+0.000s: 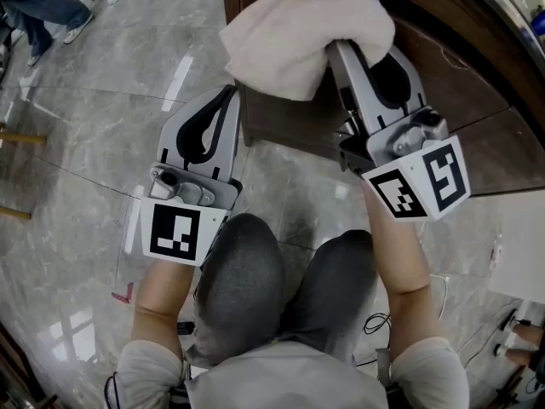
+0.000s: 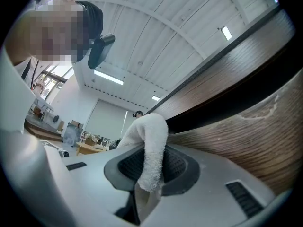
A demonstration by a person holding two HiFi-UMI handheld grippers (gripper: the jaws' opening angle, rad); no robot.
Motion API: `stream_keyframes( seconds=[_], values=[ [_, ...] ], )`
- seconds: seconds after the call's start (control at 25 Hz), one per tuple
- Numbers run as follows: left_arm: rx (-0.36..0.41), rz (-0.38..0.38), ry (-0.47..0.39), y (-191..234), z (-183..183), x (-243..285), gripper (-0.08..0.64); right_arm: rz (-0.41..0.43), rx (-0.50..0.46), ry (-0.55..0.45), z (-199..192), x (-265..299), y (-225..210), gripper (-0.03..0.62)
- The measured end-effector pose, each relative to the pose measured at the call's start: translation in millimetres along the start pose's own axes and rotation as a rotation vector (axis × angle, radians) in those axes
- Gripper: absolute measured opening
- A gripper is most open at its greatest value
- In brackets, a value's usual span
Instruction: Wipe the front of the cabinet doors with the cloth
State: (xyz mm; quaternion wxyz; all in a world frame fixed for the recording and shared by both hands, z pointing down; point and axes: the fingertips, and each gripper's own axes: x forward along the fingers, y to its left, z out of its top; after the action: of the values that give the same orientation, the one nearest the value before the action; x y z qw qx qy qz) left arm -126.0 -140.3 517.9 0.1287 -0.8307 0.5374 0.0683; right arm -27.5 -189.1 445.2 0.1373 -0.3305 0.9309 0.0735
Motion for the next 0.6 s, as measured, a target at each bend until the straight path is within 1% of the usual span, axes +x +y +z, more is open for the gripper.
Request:
stream_keyframes(
  seconds=[0.12,0.36,0.6],
  values=[
    [0.004,-0.005,0.009,-5.5,0.4,1.1,0.018,-0.008,-0.002,0.001,1.6,-8.8,-6.1,0.08],
    [0.013,-0.03,0.009,-41.2,4.9,13.3,0.018,-0.031,0.006,-0.002,10.3,-48.9,-28.1,0.081],
    [0.011,-0.045,0.006,-60.9,7.9,22.7,0.018,-0.053,-0.009,0.006,18.8,-76.4,-44.3,0.081]
  ],
)
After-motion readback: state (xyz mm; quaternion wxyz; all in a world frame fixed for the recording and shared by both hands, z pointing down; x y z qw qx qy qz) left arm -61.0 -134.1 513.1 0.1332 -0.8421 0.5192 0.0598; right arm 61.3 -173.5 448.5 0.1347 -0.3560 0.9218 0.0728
